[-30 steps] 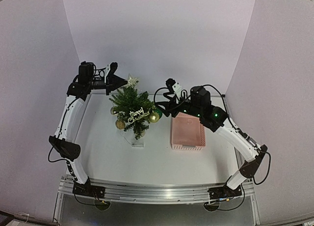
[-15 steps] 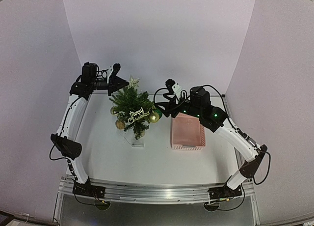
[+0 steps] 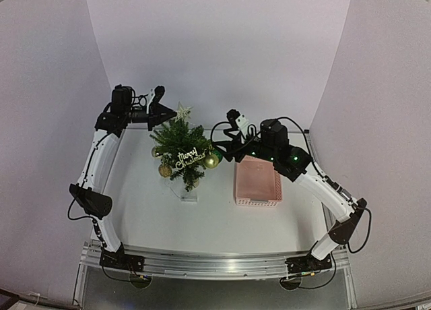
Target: Decorate the small christmas tree
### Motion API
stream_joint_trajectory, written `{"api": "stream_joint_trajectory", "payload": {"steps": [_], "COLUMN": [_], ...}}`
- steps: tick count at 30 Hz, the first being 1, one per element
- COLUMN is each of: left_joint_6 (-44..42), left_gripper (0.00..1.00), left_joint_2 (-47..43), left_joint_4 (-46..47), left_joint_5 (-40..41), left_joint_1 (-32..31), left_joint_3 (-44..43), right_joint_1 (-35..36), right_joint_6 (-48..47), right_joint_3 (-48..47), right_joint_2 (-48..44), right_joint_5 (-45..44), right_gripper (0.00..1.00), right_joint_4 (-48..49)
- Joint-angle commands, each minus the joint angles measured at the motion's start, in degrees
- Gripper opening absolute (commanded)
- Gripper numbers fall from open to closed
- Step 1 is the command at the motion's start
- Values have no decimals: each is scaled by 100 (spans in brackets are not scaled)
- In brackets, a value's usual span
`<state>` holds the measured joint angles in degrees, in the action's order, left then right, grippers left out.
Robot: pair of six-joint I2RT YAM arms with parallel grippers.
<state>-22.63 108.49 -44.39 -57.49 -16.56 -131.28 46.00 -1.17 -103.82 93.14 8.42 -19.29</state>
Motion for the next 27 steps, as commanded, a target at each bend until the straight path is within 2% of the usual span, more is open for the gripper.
{"api": "stream_joint_trajectory", "payload": {"steps": [1,11,27], "left_joint_6": [-17,106,-166], "left_gripper": [0,0,0], "left_joint_2": [-249,-284,-328], "left_joint_4": [-86,7,-358], "left_joint_5": [-145,-126,-101], "left_joint_1": [-24,-36,-56], "left_joint_3": [-131,-395,58], "right_joint_1": [-25,-25,-25], "right_joint_6": [73,261,261], "right_joint_3": [-15,2,19], "right_joint_2": [-218,-226,-212], "right_joint_5": [99,110,141], "right_gripper": [71,71,71], "right_joint_4": [171,171,171]}}
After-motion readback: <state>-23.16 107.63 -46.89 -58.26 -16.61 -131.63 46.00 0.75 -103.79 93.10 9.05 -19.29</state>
